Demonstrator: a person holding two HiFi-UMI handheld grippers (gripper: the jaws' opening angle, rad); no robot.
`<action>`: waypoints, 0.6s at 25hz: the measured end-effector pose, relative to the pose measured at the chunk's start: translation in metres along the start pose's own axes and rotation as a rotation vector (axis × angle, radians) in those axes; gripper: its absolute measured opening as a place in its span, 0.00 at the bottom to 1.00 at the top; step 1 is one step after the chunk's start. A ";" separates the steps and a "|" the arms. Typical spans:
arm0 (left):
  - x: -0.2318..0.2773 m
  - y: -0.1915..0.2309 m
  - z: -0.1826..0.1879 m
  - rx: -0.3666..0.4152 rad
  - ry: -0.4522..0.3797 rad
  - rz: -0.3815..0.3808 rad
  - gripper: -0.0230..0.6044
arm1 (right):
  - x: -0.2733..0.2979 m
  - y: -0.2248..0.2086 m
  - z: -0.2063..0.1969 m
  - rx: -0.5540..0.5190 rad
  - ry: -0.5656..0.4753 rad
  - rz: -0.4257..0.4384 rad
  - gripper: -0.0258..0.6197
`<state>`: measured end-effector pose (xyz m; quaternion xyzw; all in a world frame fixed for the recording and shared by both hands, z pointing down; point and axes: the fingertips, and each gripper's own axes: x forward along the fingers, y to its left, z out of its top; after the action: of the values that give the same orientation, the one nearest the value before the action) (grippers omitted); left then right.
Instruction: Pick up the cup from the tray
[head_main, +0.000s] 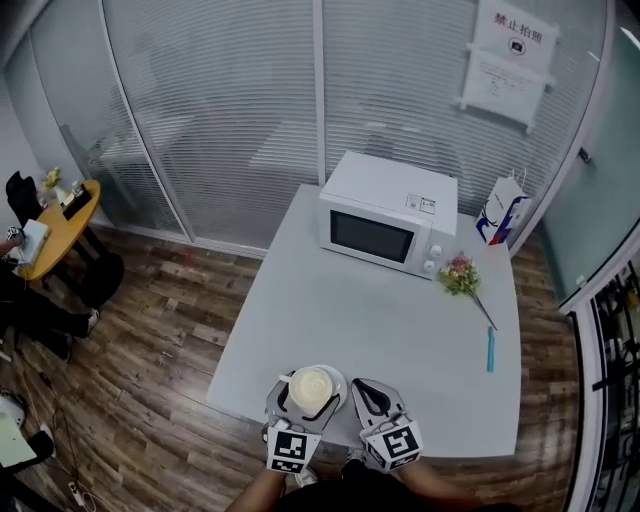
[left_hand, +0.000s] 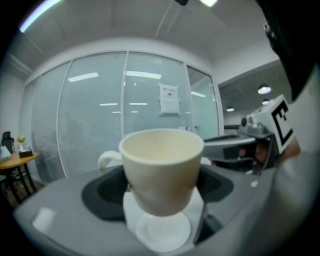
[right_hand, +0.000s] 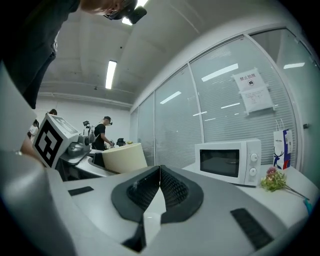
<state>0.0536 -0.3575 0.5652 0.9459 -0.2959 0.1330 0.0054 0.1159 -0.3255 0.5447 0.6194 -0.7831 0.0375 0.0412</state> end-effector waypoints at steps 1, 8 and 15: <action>-0.003 0.002 0.006 0.004 -0.010 0.004 0.71 | 0.001 0.000 0.005 -0.003 -0.014 0.001 0.05; -0.016 0.013 0.041 0.024 -0.062 0.038 0.71 | -0.002 -0.002 0.053 -0.048 -0.125 0.012 0.05; -0.021 0.021 0.058 0.042 -0.098 0.049 0.71 | 0.003 -0.001 0.096 -0.087 -0.209 0.013 0.05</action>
<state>0.0400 -0.3682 0.5023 0.9437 -0.3159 0.0930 -0.0323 0.1141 -0.3387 0.4496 0.6123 -0.7881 -0.0613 -0.0141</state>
